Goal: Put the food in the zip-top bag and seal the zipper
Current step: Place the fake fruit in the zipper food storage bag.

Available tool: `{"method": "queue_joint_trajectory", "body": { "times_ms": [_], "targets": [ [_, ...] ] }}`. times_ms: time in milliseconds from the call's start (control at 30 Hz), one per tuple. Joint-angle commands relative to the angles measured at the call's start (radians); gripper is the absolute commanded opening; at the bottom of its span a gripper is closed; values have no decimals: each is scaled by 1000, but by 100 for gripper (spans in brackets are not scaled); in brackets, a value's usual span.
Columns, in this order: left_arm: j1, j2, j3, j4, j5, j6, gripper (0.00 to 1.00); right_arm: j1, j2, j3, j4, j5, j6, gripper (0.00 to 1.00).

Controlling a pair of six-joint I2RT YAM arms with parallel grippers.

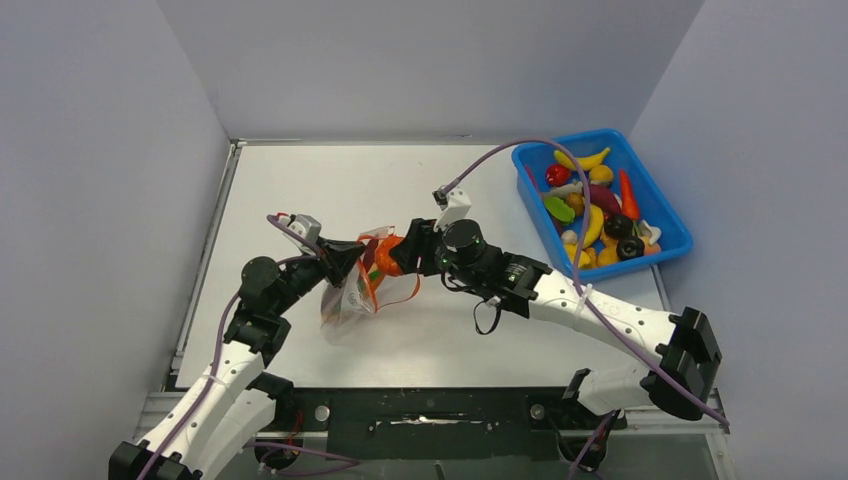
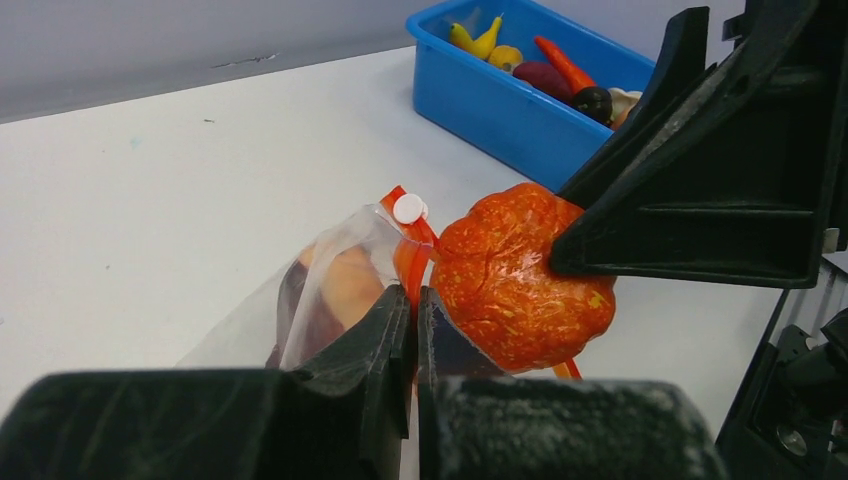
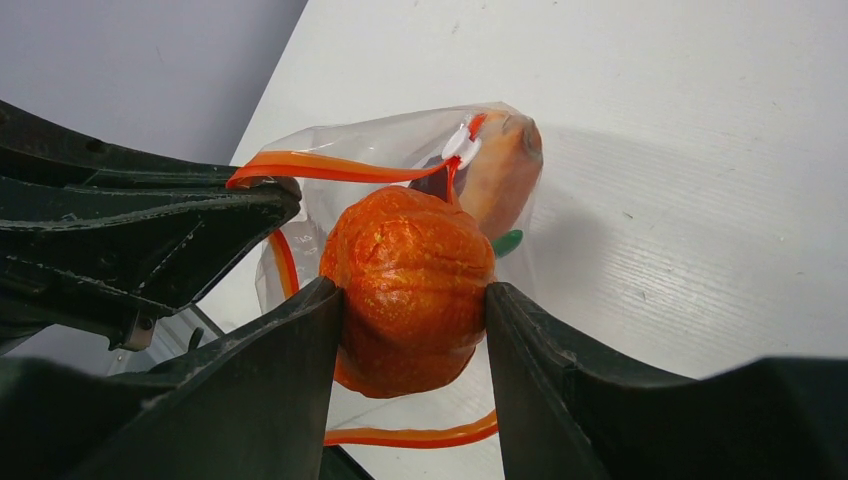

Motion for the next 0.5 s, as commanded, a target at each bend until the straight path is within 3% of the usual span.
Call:
{"method": "queue_joint_trajectory", "body": {
  "times_ms": [0, 233, 467],
  "targets": [
    [0, -13, 8, 111, 36, -20, 0, 8, 27, 56, 101, -17, -8, 37],
    [0, -22, 4, 118, 42, -23, 0, 27, 111, 82, 127, -59, 7, 43],
    [-1, -22, 4, 115, 43, -21, 0, 30, 134, 91, 132, -75, 1, 55]
  ]
}}
